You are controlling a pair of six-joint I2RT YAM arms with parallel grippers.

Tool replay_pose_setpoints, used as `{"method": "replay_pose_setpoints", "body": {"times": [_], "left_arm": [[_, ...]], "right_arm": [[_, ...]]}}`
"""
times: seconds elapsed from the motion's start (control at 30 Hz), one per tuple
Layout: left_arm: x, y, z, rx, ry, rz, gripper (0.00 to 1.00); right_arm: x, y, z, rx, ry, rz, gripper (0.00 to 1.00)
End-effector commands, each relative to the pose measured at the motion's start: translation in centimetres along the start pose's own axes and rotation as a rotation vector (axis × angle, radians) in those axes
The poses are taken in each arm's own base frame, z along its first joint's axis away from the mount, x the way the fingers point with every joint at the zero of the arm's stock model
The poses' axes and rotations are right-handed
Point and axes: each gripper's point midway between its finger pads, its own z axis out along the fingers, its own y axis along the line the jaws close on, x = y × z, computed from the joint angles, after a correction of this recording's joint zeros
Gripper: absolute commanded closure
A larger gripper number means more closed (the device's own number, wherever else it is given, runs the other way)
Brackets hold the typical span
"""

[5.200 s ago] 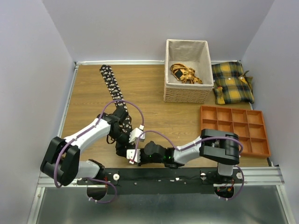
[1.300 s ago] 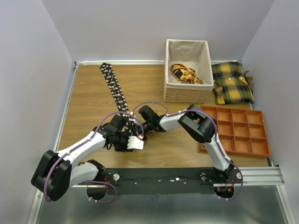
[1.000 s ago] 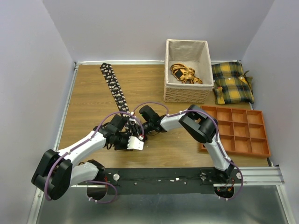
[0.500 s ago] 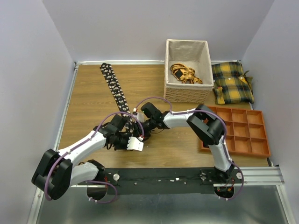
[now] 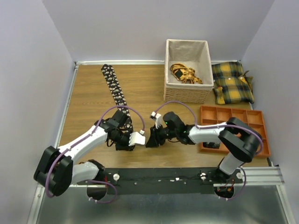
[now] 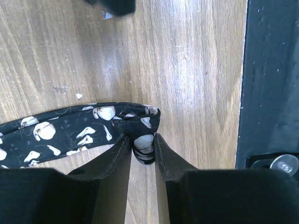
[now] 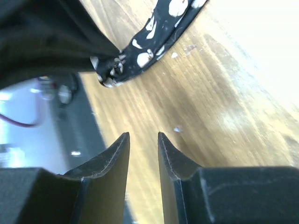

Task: Roll the ties
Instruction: Roll the tie at the center of the board.

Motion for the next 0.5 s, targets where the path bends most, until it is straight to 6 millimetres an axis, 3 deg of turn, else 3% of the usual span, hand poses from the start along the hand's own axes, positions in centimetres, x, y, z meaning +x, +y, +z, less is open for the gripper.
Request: {"method": "replay_pose_setpoints", "body": {"times": [0.0,0.03,0.13,0.2,0.33,0.4,0.47], "left_arm": [[-0.1,-1.1,0.2,0.061,-0.013,-0.051,0.68],[-0.2,-1.1,0.2,0.065,-0.017,-0.051,0.68],[-0.4,-1.0,0.4,0.077,-0.034,-0.045,0.68],[-0.4,-1.0,0.4,0.081,-0.033,-0.039,0.68],[-0.3,-1.0,0.5,0.087,-0.037,-0.040,0.68],[-0.3,-0.9,0.5,0.089,-0.040,-0.043,0.68],[-0.2,-0.9,0.5,0.090,-0.041,-0.047,0.68]], "right_arm": [[-3.1,1.7,-1.2,0.060,-0.316,-0.510,0.61],[-2.0,3.1,-0.6,0.055,-0.322,-0.710,0.61],[-1.2,4.2,0.0,0.085,-0.382,-0.969,0.59],[-0.7,4.0,0.8,0.111,-0.353,-1.007,0.58],[-0.3,5.8,2.1,0.160,-0.362,-1.217,0.56],[-1.1,5.5,2.3,0.260,-0.383,-1.262,0.55],[-0.6,5.4,3.4,0.306,-0.361,-1.342,0.55]]}}
